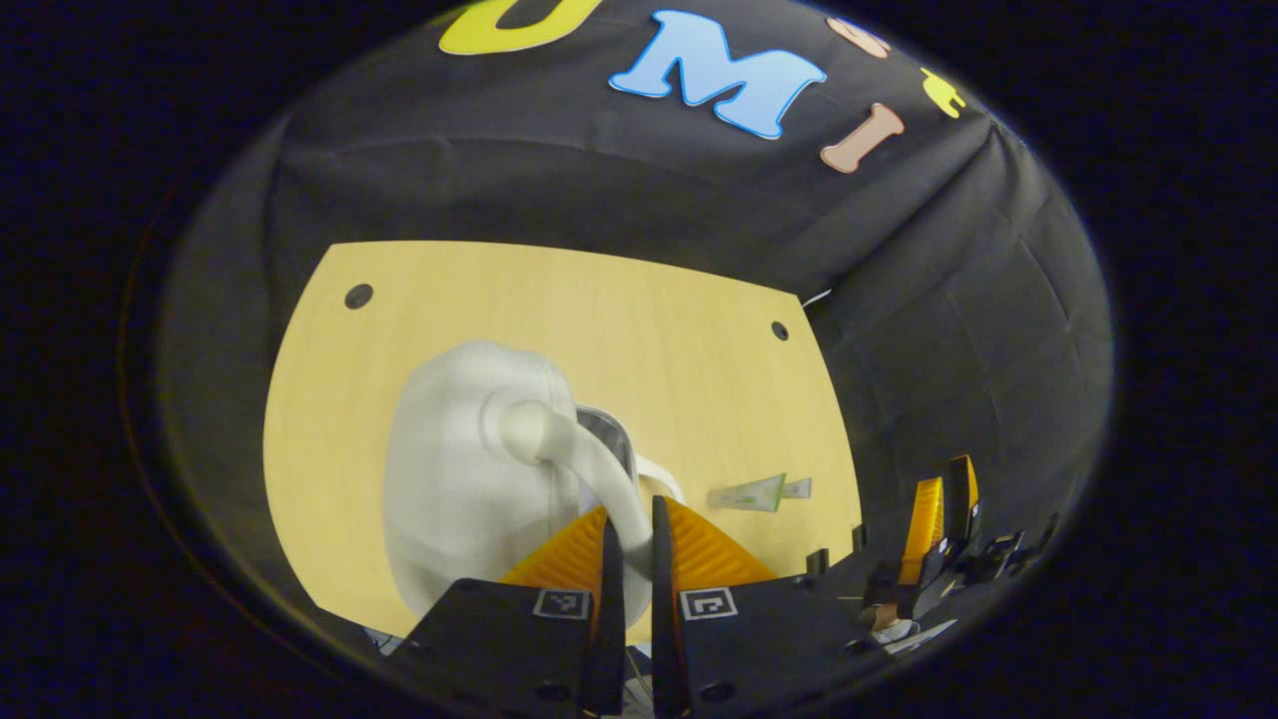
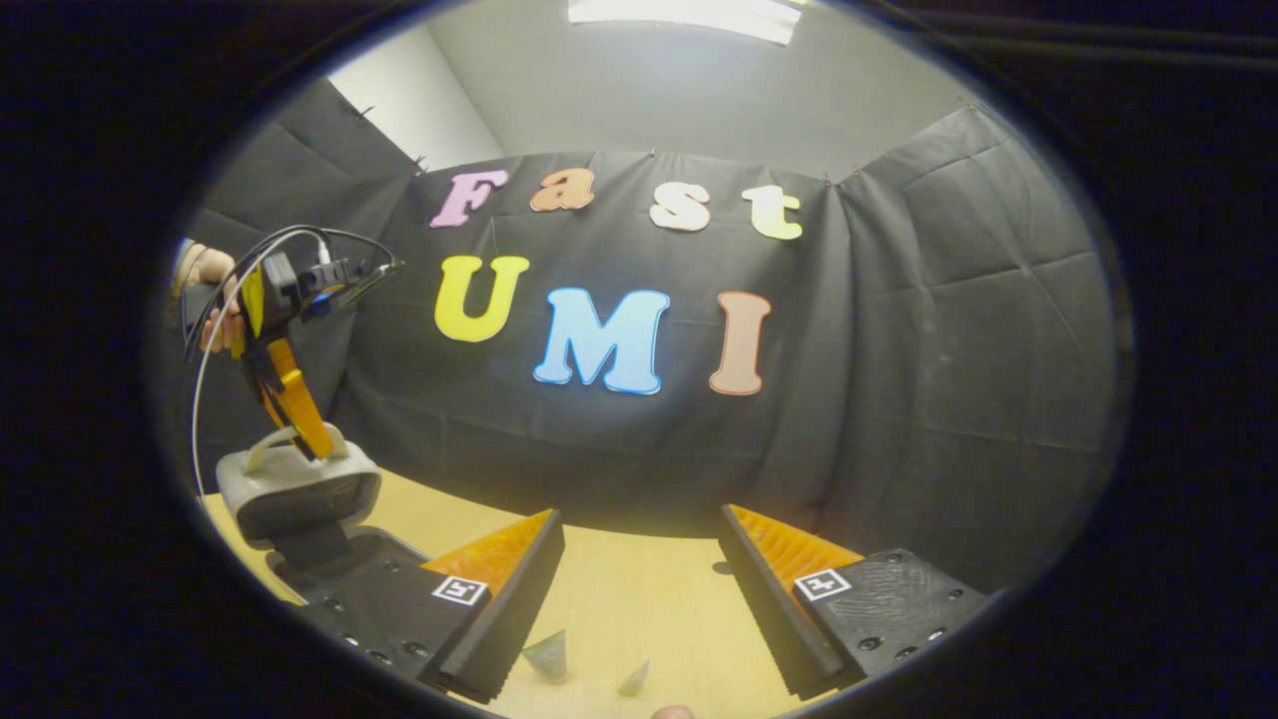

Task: First open the suitcase, pack the skin care products into it, and then close the suitcase.

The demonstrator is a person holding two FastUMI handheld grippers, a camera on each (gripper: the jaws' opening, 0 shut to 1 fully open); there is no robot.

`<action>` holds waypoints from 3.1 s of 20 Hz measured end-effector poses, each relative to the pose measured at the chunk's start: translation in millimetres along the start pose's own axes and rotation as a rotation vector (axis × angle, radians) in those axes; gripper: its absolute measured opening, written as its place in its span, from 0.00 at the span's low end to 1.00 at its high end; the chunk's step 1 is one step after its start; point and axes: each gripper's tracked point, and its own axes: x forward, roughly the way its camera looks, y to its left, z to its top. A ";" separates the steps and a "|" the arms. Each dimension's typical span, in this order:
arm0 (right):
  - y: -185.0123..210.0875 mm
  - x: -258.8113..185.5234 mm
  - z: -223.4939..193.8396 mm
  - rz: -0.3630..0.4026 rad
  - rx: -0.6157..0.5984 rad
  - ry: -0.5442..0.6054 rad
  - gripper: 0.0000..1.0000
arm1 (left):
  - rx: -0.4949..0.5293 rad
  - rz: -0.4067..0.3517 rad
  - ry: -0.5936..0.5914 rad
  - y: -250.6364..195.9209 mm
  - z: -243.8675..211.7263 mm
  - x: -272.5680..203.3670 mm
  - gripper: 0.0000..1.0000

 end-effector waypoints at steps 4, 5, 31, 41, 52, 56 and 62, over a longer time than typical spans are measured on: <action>10.1 -5.7 4.7 -0.034 0.007 0.001 0.95 | 0.087 0.219 -0.104 115.2 32.6 -51.6 0.19; 12.0 -6.9 5.3 -0.046 0.007 0.002 0.95 | 0.104 0.280 -0.112 142.2 35.2 -60.2 0.18; 29.4 -27.0 14.2 -0.153 0.045 0.096 0.95 | -0.021 0.612 0.057 515.7 -103.2 73.5 0.25; 8.2 -20.5 4.1 -0.148 0.052 0.089 0.95 | -0.007 0.819 -0.338 501.3 -48.5 4.3 0.98; -23.8 -12.5 -18.0 -0.089 0.105 0.096 0.95 | 0.066 0.503 -0.850 239.0 24.1 -20.1 0.97; -38.9 -13.2 -25.3 -0.093 0.106 0.096 0.95 | 0.101 0.356 -0.911 123.5 23.3 -0.1 0.98; -60.2 -18.4 -32.5 -0.115 0.122 0.098 0.95 | 0.276 0.185 -0.914 -36.2 -2.8 63.9 0.96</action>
